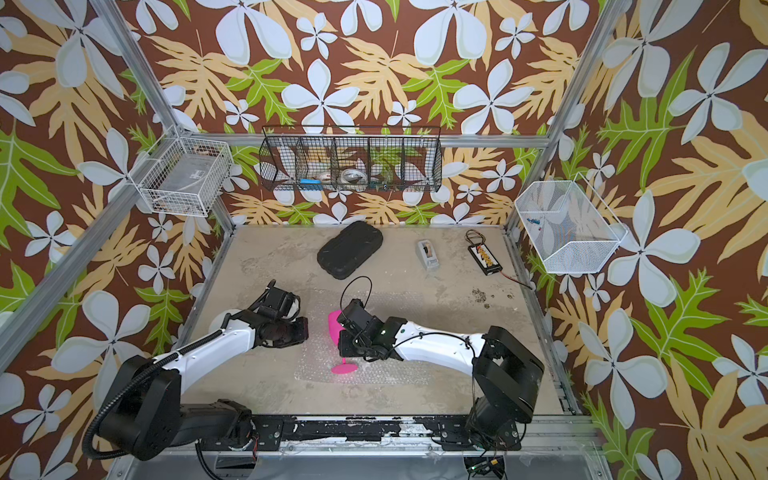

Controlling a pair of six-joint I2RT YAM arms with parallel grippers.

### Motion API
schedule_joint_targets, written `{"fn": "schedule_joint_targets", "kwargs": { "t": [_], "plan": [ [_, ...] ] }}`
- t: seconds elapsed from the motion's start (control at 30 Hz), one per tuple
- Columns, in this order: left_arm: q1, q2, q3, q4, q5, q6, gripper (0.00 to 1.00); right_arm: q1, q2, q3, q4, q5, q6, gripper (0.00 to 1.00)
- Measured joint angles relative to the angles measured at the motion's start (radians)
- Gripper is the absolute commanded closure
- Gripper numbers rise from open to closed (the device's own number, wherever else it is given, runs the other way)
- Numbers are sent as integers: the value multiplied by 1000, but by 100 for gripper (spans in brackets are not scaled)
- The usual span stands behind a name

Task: Wrap wine glasses in bubble wrap
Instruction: Adjust the wine glass with the bubble wrap.

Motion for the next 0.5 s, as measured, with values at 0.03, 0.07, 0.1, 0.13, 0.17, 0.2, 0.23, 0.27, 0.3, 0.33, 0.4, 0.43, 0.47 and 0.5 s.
{"fn": "schedule_joint_targets", "kwargs": {
  "t": [0.03, 0.07, 0.1, 0.13, 0.17, 0.2, 0.23, 0.27, 0.3, 0.33, 0.4, 0.43, 0.47, 0.5],
  "plan": [
    [0, -4, 4, -2, 1, 0, 100, -2, -7, -1, -2, 0, -1, 64],
    [0, -11, 8, -3, 3, 0, 100, -5, -13, -2, -2, 0, -2, 64],
    [0, -18, 11, -6, 5, 0, 100, -10, -19, -3, -1, 0, -10, 64],
    [0, -24, 14, -7, 8, 1, 100, -13, -22, -5, 0, -2, -11, 65],
    [0, -32, 18, -7, 11, 3, 100, -19, -23, -7, 2, -5, -12, 66],
    [-1, -39, 19, -6, 15, 3, 100, -27, -22, -11, 5, -4, -13, 66],
    [-2, -45, 20, -9, 19, 3, 100, -33, -21, -16, 6, -5, -15, 67],
    [-5, -53, 22, -13, 25, 3, 100, -40, -20, -21, 6, -5, -16, 67],
    [-8, -60, 24, -16, 27, 3, 100, -46, -18, -26, 6, -5, -16, 67],
    [-15, -68, 28, -20, 29, 3, 100, -50, -16, -30, 6, -5, -16, 67],
    [-29, -80, 40, -26, 31, 0, 100, -53, -15, -37, 6, -7, -17, 68],
    [-40, -85, 49, -28, 32, -5, 100, -55, -15, -40, 10, -8, -19, 68],
    [-52, -89, 58, -29, 32, -10, 100, -56, -15, -43, 14, -8, -19, 69],
    [-64, -91, 66, -29, 33, -16, 100, -58, -15, -45, 16, -10, -19, 69]
  ]
}}
